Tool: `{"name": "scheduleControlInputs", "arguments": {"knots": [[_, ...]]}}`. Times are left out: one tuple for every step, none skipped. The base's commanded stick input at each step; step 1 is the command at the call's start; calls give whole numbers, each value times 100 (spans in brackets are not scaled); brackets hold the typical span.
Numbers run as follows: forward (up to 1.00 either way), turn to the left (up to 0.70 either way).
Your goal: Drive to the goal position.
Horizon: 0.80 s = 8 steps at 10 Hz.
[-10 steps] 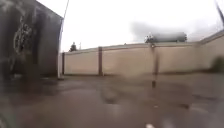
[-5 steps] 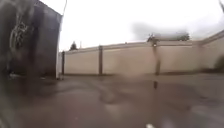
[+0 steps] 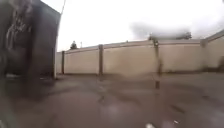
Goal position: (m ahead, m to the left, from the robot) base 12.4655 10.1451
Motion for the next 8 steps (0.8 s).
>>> {"name": "scheduleControlInputs", "arguments": {"knots": [[50,2],[50,2],[50,2],[50,2],[50,2],[50,2],[50,2],[50,2]]}}
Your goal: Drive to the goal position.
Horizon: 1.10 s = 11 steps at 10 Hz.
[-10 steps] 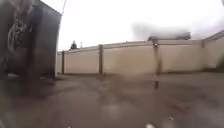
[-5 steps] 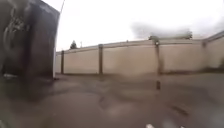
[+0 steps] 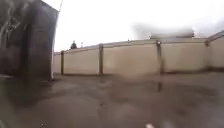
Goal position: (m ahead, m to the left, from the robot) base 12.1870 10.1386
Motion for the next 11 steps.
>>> {"name": "scheduleControlInputs", "arguments": {"knots": [[50,2],[50,2],[50,2],[50,2],[50,2],[50,2],[50,2],[50,2],[50,2],[50,2],[50,2]]}}
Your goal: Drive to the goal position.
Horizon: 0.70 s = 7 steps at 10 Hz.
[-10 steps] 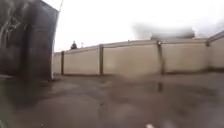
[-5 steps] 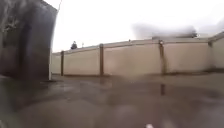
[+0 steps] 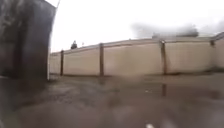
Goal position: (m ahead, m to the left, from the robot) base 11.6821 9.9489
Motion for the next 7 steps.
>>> {"name": "scheduleControlInputs", "arguments": {"knots": [[50,3],[50,7],[50,52],[50,52],[50,52],[50,2],[50,2]]}}
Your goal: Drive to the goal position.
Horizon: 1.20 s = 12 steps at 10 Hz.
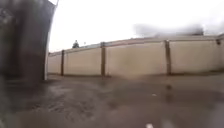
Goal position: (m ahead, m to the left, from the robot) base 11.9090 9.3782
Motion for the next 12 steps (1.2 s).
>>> {"name": "scheduleControlInputs", "arguments": {"knots": [[50,2],[50,2],[50,2],[50,2],[50,2],[50,2],[50,2],[50,2],[50,2],[50,2],[50,2],[50,2]]}}
